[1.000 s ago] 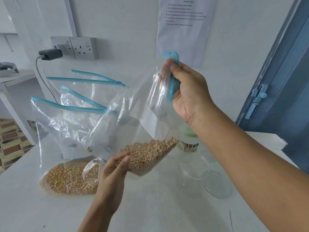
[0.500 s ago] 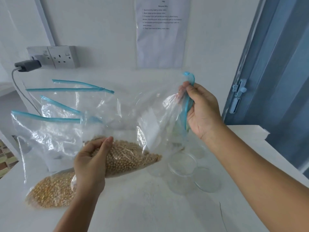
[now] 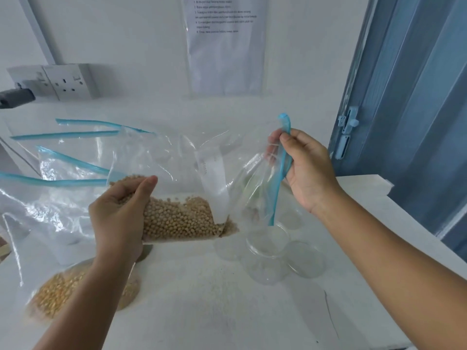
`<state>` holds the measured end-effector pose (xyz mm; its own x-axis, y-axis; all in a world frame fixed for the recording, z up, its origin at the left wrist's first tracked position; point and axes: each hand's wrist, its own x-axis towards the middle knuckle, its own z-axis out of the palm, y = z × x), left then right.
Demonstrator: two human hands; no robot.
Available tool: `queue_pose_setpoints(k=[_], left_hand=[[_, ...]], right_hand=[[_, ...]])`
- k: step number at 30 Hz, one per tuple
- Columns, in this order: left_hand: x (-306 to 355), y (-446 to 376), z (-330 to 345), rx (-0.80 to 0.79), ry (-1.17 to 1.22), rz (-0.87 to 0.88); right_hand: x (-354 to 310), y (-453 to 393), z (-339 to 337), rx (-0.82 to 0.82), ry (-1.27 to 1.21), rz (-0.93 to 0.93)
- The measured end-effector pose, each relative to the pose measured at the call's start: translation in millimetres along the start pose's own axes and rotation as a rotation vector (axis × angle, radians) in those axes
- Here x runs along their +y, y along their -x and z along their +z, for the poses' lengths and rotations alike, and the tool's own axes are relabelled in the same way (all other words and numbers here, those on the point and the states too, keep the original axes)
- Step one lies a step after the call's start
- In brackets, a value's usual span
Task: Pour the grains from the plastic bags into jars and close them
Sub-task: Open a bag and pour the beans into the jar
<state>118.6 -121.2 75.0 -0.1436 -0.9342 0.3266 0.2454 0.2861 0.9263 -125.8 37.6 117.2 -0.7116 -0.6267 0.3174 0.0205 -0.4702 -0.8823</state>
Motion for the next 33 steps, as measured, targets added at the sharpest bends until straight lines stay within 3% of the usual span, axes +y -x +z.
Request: queue_pose_setpoints(k=[11, 33], left_hand=[[5.6, -19.9, 4.6, -0.051, 0.005, -0.020], [7.2, -8.9, 7.3, 0.040, -0.157, 0.007]], right_hand=[[9.5, 8.4, -2.9, 0.079, -0.033, -0.029], [50.0, 2.2, -28.4, 0.058, -0.079, 0.097]])
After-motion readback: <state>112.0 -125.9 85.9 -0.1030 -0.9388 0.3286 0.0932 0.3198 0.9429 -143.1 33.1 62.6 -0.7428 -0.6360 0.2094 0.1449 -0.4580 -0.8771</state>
